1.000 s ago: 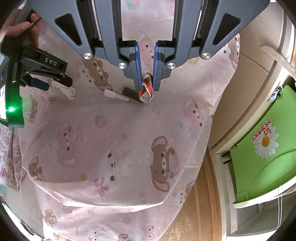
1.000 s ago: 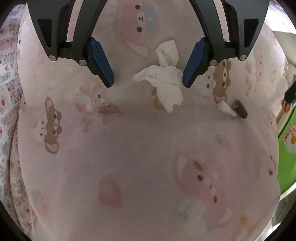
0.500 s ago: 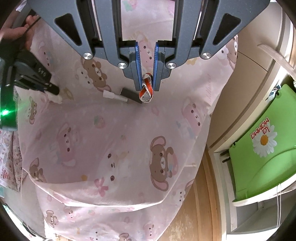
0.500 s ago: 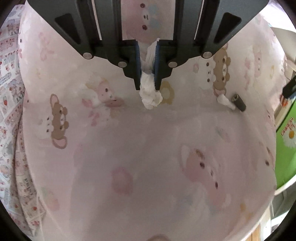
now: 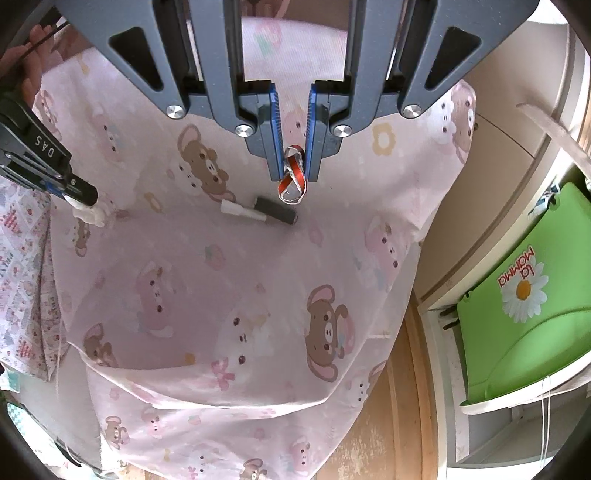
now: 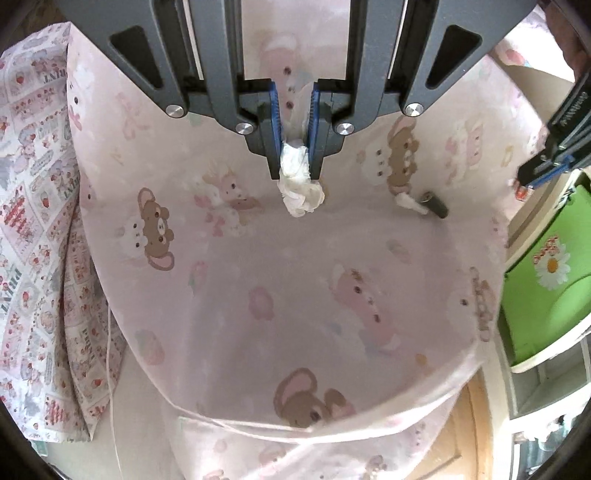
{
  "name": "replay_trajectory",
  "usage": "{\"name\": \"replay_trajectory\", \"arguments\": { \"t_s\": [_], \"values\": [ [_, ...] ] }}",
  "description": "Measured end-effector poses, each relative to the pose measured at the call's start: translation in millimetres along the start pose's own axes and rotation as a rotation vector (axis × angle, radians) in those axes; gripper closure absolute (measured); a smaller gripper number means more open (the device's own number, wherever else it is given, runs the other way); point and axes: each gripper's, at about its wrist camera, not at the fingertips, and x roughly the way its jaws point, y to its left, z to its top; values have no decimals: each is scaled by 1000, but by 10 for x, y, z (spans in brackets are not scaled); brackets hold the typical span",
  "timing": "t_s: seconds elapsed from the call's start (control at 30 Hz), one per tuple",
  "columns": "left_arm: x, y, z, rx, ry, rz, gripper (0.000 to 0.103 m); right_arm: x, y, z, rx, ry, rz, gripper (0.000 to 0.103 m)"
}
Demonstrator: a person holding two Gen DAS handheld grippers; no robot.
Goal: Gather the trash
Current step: 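Carry the hair tie and white tissue down over the pink basket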
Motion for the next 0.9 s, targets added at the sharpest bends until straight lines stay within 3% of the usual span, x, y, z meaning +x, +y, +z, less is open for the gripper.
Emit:
{"name": "replay_trajectory", "arguments": {
  "t_s": [0.43, 0.67, 0.9],
  "values": [
    [-246, -35, -345, 4, 52, -60, 92, -544, 99, -325, -18, -36, 62, 89],
    [-298, -50, -697, -14, 151, -103, 92, -832, 198, -553, -60, -32, 95, 89],
    [-417, -101, -857, 2, 199, -146, 92, -1075, 320, -836, -97, -17, 132, 89]
  ]
}}
